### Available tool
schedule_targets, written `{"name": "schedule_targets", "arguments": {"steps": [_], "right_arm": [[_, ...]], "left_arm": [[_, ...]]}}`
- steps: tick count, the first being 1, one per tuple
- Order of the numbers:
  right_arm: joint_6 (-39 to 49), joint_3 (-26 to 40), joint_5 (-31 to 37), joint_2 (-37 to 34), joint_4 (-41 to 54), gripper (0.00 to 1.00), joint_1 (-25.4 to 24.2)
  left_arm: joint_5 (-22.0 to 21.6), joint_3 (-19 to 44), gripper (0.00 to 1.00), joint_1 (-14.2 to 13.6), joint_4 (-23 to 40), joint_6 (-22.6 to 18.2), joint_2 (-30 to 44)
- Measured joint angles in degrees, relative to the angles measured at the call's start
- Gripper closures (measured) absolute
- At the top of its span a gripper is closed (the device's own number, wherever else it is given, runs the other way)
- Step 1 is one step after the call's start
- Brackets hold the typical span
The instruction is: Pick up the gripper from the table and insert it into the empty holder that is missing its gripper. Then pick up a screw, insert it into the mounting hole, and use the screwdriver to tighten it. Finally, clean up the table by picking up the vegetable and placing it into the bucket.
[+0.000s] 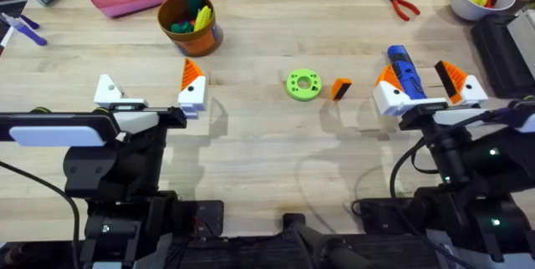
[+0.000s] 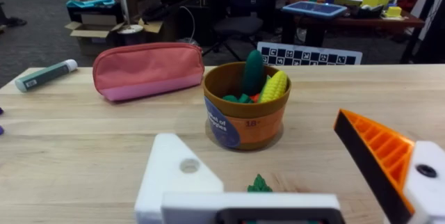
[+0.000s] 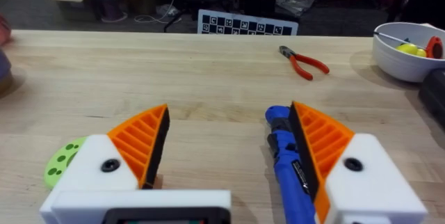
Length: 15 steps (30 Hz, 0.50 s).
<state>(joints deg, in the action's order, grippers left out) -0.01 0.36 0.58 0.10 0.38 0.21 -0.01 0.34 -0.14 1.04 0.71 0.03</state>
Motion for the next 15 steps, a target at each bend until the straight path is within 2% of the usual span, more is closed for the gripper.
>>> {"name": "schedule_targets", "arguments": {"steps": [9, 15], "right_arm": [[-0.78, 0.00, 0.00, 0.00, -0.56, 0.008, 0.00], [-1.14, 0.17, 0.02, -0.09, -10.28, 0.008, 0.00]], "left_arm": [[-1.31, 0.00, 0.015, 0.00, -1.53, 0.00, 0.02], [-2.33, 0.38, 0.016, 0.00, -4.48, 0.00, 0.02]]}}
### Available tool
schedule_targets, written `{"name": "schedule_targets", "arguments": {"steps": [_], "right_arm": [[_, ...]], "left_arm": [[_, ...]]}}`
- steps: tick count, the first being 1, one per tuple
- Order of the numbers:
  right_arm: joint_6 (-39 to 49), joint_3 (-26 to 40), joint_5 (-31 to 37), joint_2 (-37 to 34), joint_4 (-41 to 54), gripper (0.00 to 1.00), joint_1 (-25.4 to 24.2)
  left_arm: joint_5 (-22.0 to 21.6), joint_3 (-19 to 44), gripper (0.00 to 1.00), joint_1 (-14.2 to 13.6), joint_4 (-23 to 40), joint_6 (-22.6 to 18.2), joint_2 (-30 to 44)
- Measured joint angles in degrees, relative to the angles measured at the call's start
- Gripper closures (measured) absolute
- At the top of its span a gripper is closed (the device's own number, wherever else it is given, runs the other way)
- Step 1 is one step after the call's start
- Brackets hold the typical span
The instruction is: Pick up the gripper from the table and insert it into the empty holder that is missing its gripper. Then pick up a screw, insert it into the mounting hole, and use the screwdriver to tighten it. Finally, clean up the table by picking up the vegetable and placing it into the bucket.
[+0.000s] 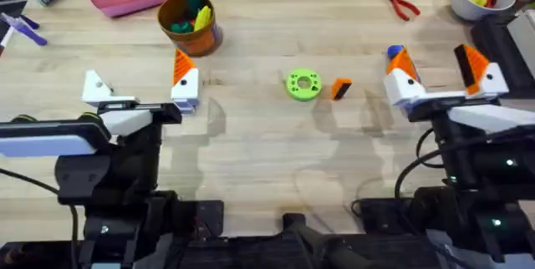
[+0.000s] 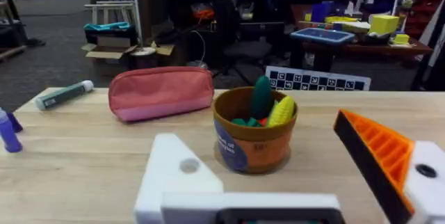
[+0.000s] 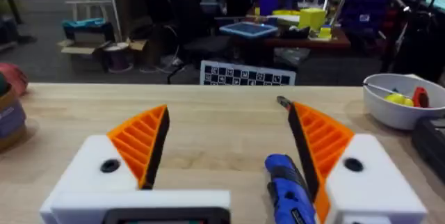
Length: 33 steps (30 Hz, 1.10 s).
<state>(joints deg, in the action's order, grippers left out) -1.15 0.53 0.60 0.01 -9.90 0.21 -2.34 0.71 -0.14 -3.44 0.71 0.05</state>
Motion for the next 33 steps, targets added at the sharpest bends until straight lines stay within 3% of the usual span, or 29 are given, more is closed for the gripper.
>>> {"name": "schedule_targets", "arguments": {"steps": [4, 10, 17, 21, 29, 33], "right_arm": [[-0.15, 2.35, 0.00, -0.02, 1.21, 0.007, 0.00], [-0.15, 15.03, 0.00, -4.35, 10.63, 0.008, 0.00], [-0.17, 34.02, -0.02, -20.43, 32.00, 0.010, 0.00], [-0.16, 43.31, 0.00, -32.11, 42.90, 0.008, 0.00], [-0.15, 54.37, -0.02, -51.42, 57.32, 0.008, 0.00], [-0.17, 57.65, -0.02, -58.69, 62.50, 0.008, 0.00]], "left_arm": [[-0.34, 4.45, 0.015, 0.00, 2.63, -0.16, 0.17], [-0.49, 20.36, 0.015, 0.00, 13.60, -3.25, 7.52], [-0.49, 39.73, 0.015, 0.00, 32.32, -4.81, 26.83], [-0.49, 47.55, 0.016, 0.00, 41.64, -5.02, 37.26], [-0.47, 57.03, 0.016, 0.00, 54.39, -5.05, 53.74], [-0.47, 59.81, 0.015, 0.00, 56.19, -5.05, 59.65]]}}
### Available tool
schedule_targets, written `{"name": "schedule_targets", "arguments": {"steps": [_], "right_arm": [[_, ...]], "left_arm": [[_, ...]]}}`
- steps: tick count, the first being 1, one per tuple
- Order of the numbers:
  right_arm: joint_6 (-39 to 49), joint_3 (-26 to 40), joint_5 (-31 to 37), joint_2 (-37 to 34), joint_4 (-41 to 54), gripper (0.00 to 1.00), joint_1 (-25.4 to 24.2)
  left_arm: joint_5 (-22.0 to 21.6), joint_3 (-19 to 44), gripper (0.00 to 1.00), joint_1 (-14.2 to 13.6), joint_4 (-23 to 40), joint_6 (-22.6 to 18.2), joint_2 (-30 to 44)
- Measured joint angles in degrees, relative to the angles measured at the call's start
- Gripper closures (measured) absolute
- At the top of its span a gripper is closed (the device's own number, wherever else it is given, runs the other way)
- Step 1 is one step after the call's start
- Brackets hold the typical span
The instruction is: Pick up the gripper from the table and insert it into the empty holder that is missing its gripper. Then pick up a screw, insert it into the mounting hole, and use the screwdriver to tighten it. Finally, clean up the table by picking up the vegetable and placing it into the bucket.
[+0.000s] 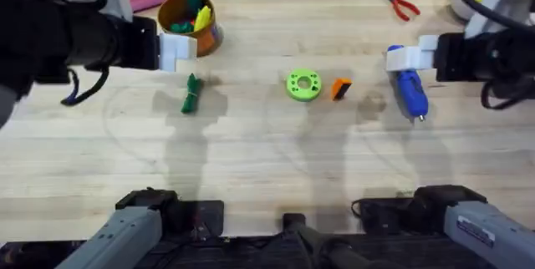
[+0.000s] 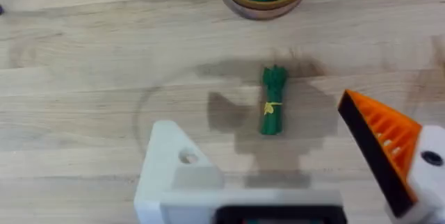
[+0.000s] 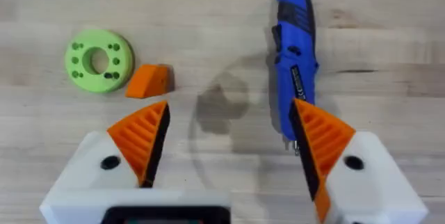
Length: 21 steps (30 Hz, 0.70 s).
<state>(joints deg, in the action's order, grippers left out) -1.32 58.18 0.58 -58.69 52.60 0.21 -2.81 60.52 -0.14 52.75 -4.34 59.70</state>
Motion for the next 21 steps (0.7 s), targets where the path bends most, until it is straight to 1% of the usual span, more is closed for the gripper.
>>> {"name": "schedule_targets", "arguments": {"steps": [7, 12, 14, 18, 21], "right_arm": [[0.00, 0.63, 0.02, -5.38, 0.41, 0.008, 0.00], [0.00, 0.65, 0.02, -7.02, 0.40, 0.008, 0.00], [0.02, 0.66, 0.02, -7.14, 0.43, 0.008, 0.00], [0.01, 0.72, 0.02, -7.18, 0.43, 0.009, 0.00], [0.02, 0.72, 0.02, -7.18, 0.43, 0.009, 0.00]], "left_arm": [[-0.02, 0.41, 0.015, 0.00, 0.24, 0.00, 4.32], [0.13, 0.42, 0.015, 0.00, -0.90, -0.04, 5.53], [0.94, 0.55, 0.015, 0.02, -0.27, -0.45, 6.58], [2.32, 0.95, 0.015, 0.01, 2.86, -1.22, 12.12], [3.52, 0.95, 0.015, 0.02, 2.97, -1.29, 17.92]]}}
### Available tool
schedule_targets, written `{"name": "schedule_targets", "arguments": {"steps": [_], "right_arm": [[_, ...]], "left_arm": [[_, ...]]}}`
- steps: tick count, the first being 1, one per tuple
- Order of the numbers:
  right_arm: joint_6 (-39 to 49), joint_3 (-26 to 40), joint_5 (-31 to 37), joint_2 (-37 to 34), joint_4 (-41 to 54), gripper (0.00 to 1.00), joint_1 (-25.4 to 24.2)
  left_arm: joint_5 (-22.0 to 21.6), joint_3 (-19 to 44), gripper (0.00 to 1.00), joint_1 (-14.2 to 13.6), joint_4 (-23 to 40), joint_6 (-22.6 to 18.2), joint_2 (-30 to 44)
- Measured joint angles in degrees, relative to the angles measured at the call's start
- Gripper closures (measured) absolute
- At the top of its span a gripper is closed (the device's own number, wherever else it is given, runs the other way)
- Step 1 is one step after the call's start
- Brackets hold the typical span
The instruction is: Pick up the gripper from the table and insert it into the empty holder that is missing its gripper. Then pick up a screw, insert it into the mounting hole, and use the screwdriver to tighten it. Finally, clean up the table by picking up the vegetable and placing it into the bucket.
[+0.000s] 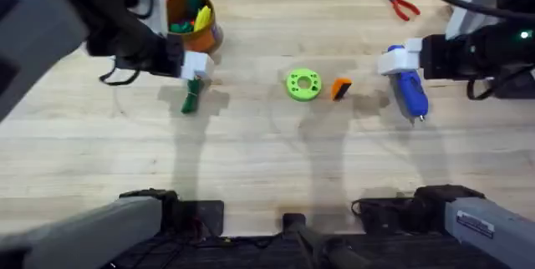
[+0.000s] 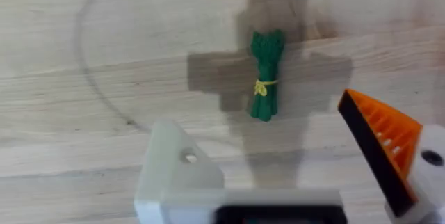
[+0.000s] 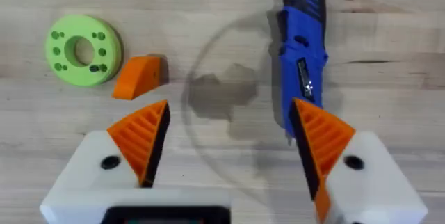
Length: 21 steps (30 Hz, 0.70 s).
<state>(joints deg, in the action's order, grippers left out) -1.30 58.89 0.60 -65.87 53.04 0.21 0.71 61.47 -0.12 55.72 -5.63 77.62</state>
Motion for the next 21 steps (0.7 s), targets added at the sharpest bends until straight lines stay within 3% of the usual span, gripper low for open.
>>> {"name": "schedule_targets", "arguments": {"steps": [13, 18, 21], "right_arm": [[-0.02, 0.00, 0.00, 0.00, 0.34, 0.008, 0.00], [0.00, 0.02, -0.02, 0.00, 0.72, 0.008, 0.00], [0.00, 0.02, 0.00, 0.00, 0.74, 0.008, 0.00]], "left_arm": [[1.27, 0.00, 0.013, 0.00, -1.44, -1.51, 16.70], [1.66, 0.14, 0.065, 0.00, -1.78, -1.76, 21.13], [1.61, 0.22, 0.177, 0.00, -1.97, -1.94, 20.98]]}}
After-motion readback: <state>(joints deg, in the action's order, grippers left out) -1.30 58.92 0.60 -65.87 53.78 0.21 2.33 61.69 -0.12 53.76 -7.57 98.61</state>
